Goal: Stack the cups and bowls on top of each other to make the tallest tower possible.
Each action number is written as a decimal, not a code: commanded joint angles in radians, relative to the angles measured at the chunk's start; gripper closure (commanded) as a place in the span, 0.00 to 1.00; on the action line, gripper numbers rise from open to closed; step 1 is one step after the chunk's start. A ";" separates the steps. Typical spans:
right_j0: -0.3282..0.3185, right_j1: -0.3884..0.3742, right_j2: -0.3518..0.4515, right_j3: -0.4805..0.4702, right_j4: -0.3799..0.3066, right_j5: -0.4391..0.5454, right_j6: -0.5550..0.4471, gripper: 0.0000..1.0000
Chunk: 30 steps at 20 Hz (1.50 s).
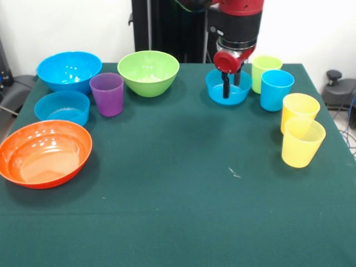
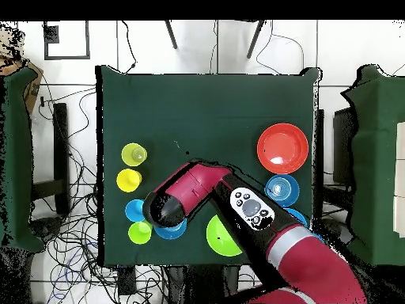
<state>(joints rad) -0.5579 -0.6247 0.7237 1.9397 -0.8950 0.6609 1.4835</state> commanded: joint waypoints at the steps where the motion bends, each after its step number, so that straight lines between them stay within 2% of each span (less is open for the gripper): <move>1: 0.015 0.056 0.003 -0.036 -0.071 0.060 -0.219 0.00; 14: 0.002 0.116 -0.035 -0.030 -0.138 -0.002 -0.182 0.00; 24: 0.006 0.214 -0.064 -0.071 -0.217 -0.045 -0.144 0.00; 30: -0.004 0.239 -0.066 -0.083 -0.239 -0.045 -0.151 0.00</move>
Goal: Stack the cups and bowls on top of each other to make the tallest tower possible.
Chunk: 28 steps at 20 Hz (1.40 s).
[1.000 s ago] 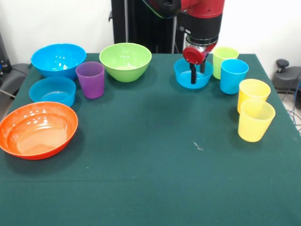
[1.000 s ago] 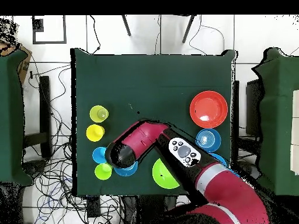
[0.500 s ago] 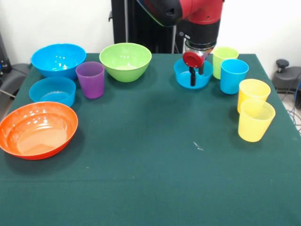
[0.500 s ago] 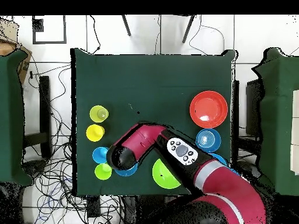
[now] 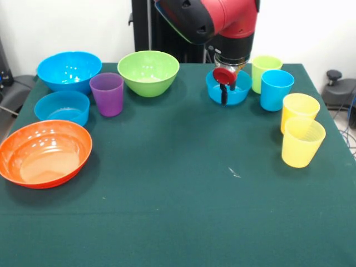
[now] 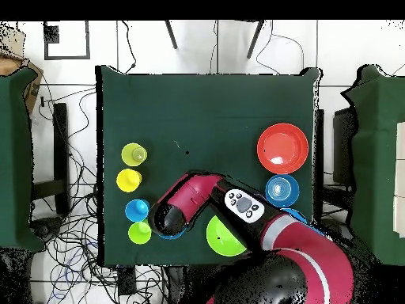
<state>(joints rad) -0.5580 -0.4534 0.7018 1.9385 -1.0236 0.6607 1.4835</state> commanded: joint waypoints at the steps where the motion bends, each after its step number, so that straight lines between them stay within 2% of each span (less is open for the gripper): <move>1: -0.004 0.072 -0.044 -0.084 -0.111 -0.042 -0.151 0.00; 28: -0.007 0.085 -0.033 -0.088 -0.088 0.003 -0.170 0.00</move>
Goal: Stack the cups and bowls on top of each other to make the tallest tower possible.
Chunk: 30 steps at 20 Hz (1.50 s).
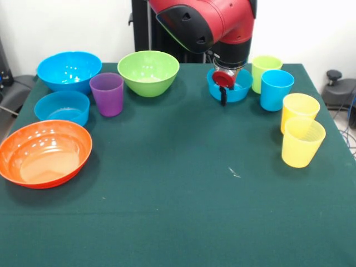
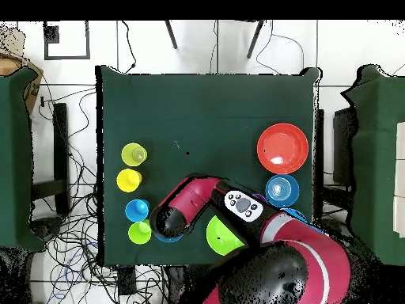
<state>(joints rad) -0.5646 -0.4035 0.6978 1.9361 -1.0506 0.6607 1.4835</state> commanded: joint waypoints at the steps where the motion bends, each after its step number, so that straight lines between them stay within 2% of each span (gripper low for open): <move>1: 0.000 0.037 -0.029 -0.087 -0.062 0.002 -0.170 0.00; 6: 0.001 0.035 -0.033 -0.085 -0.069 0.002 -0.173 0.00; 7: 0.000 0.035 -0.031 -0.084 -0.069 0.003 -0.178 1.00; 22: -0.004 0.035 -0.024 -0.084 -0.066 0.010 -0.196 1.00; 30: -0.020 -0.014 -0.007 -0.071 -0.047 0.035 -0.227 1.00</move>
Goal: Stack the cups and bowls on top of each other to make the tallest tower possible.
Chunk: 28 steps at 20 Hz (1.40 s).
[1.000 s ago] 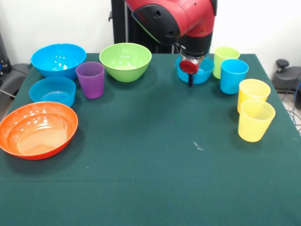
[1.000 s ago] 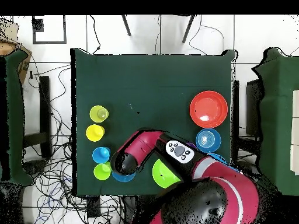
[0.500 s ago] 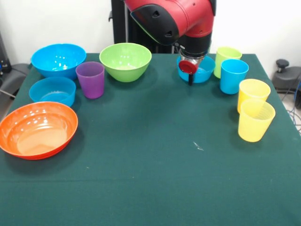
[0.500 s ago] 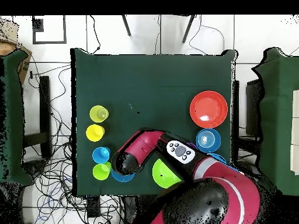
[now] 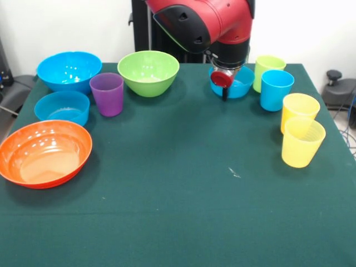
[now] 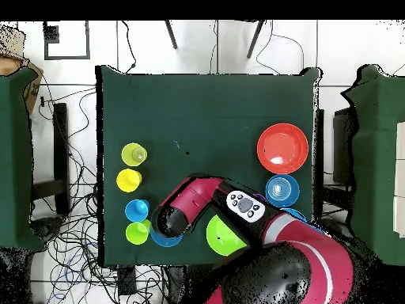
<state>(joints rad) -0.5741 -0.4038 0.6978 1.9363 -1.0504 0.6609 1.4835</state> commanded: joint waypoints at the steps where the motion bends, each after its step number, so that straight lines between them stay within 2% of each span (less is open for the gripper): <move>1: -0.016 -0.021 -0.001 -0.070 -0.039 0.044 -0.241 1.00; 7: -0.031 -0.021 0.011 -0.104 -0.037 0.066 -0.294 1.00; 15: -0.074 -0.009 0.047 -0.162 -0.018 0.109 -0.413 1.00; 24: -0.104 -0.020 0.072 -0.191 0.016 0.145 -0.471 1.00; 28: -0.120 -0.003 0.067 -0.211 0.005 0.138 -0.496 1.00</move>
<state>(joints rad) -0.6853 -0.4147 0.7405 1.8510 -1.0294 0.7024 1.3569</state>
